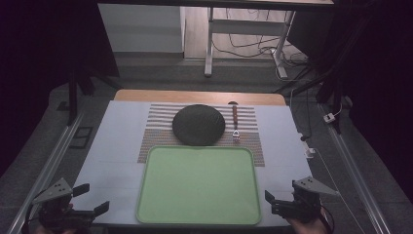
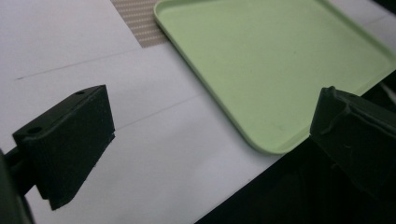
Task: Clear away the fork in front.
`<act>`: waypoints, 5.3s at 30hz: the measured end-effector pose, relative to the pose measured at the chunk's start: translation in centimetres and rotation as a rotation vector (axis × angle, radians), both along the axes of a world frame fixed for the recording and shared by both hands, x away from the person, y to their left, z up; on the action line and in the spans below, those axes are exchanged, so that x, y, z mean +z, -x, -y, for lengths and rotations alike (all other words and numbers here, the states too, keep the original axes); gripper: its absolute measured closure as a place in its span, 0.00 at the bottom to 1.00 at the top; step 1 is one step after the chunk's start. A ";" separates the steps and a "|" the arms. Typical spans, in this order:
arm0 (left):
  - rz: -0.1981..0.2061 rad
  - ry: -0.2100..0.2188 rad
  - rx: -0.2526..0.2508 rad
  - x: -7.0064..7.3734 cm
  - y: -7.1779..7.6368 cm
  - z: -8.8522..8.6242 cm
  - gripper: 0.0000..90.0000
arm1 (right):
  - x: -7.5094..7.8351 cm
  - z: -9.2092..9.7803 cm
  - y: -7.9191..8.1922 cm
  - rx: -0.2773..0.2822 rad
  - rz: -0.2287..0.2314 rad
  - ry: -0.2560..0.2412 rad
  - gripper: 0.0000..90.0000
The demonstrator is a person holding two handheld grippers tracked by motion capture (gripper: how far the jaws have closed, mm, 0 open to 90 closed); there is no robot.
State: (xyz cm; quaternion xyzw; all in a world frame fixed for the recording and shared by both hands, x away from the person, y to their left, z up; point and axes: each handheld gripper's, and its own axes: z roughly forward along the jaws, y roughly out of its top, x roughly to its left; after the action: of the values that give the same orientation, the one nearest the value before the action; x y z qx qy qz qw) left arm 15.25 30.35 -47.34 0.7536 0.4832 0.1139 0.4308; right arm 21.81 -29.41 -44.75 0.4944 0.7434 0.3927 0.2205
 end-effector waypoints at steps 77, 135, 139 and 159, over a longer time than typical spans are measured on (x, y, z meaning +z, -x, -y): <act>-0.061 -0.096 -0.098 -0.1 -0.8 1.9 0.00 | 0.2 -2.6 -4.6 0.177 -0.028 0.090 0.00; -0.077 -0.069 -0.089 -0.2 -1.0 1.5 0.00 | -2.1 -8.6 -18.2 0.233 -0.065 0.480 0.00; -0.077 -0.068 -0.088 -0.2 -1.0 1.5 0.00 | -2.6 -9.1 -19.0 0.245 -0.060 0.528 0.00; -0.077 -0.064 -0.085 -0.2 -0.9 1.4 0.00 | -3.4 -11.3 -22.2 0.330 -0.015 0.781 0.01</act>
State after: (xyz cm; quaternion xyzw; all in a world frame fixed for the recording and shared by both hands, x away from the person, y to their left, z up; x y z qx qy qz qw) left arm 16.20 28.92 -47.54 0.7907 0.4632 0.0816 0.3919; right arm 43.97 -18.07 -48.14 0.2510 0.9071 0.1078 0.3202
